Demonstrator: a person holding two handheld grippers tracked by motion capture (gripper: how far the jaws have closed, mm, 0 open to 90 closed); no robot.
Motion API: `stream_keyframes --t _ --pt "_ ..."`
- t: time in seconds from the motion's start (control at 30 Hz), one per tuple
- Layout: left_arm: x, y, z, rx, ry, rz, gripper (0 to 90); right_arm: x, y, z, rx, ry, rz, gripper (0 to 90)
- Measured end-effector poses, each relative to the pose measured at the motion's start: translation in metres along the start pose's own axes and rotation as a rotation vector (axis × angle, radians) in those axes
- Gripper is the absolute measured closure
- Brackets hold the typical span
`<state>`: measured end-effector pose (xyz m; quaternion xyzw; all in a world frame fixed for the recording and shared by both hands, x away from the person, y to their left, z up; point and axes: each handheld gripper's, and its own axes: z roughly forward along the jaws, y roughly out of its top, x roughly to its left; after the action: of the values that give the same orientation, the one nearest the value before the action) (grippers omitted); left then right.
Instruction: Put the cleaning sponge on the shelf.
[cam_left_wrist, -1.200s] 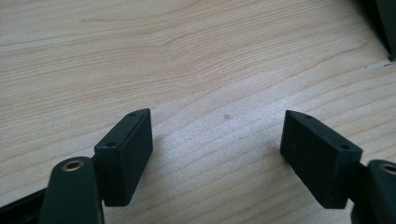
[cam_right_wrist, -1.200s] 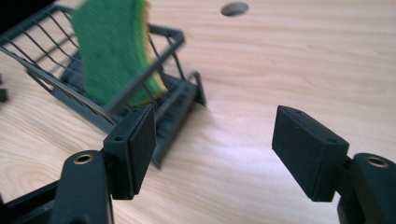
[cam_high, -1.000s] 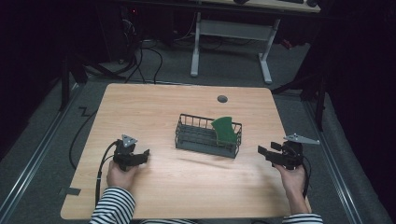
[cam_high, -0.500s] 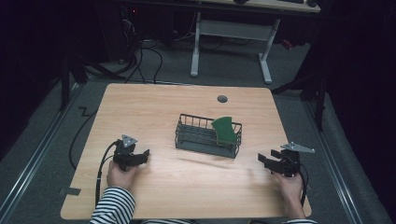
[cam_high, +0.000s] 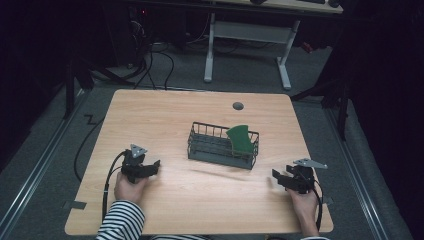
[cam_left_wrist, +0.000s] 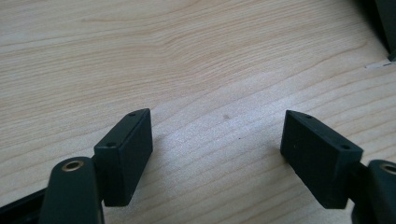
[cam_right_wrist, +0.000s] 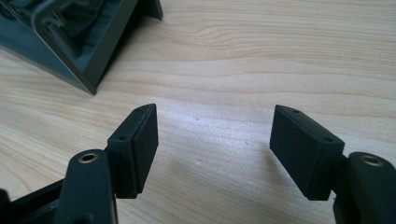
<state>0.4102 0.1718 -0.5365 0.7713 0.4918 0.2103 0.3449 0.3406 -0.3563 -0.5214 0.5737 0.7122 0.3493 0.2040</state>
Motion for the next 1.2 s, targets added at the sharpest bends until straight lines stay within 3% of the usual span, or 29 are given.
stream_keyframes --t 0.3,0.5,1.2 --pt "0.0 0.0001 0.0001 0.001 0.0 0.001 25.3 -0.0022 -0.0067 0.0021 0.014 -0.058 -0.009 32.3" --pt "-0.0006 -0.0001 -0.0001 -0.004 -0.007 0.008 27.5 0.004 -0.0083 0.0046 0.018 -0.114 -0.069 30.4" --pt "-0.0016 -0.0005 -0.0005 -0.003 -0.009 0.014 27.7 0.0054 -0.0087 0.0047 0.024 -0.109 -0.07 25.8"
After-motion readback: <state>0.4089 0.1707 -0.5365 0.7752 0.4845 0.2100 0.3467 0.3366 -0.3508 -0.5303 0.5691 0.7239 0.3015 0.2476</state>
